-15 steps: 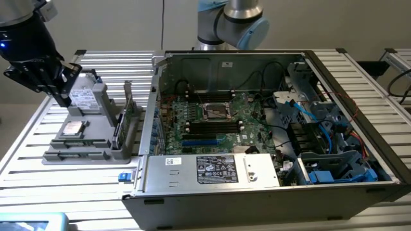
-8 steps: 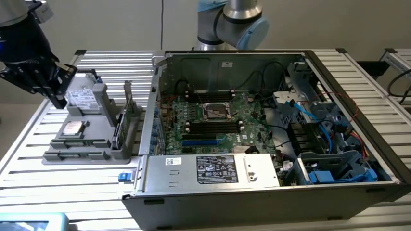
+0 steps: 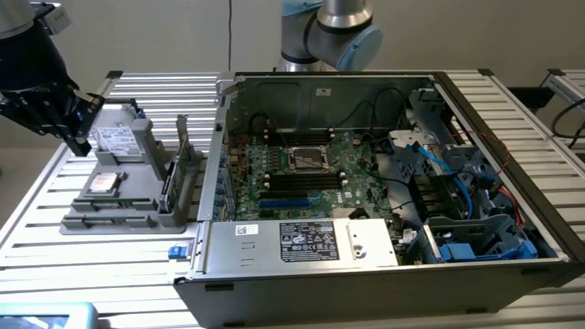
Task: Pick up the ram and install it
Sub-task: 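Pick up the ram and move it above insertion slot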
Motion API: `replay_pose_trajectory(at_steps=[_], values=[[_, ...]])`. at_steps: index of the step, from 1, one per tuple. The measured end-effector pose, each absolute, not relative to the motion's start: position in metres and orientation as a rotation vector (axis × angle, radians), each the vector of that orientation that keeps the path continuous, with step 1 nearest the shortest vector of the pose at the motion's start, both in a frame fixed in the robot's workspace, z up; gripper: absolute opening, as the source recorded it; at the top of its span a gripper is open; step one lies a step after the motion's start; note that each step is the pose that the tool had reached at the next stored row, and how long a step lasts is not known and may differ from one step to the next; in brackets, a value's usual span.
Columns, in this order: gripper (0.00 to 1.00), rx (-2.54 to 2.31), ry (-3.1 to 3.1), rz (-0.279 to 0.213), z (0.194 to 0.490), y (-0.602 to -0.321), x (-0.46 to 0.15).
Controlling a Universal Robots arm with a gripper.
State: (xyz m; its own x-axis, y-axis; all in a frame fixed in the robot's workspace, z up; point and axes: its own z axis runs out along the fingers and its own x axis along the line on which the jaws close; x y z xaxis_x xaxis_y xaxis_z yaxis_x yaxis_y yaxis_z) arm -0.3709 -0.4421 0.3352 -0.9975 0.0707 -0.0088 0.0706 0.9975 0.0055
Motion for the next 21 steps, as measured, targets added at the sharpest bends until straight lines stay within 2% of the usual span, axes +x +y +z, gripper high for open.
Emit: replay_pose_trajectory(at_steps=[12, 21], values=[[0.11, 0.107, 3.129, 0.009, 0.3349, -0.442, -0.372], [0.11, -0.14, 3.129, 0.009, 0.3348, -0.442, -0.372]])
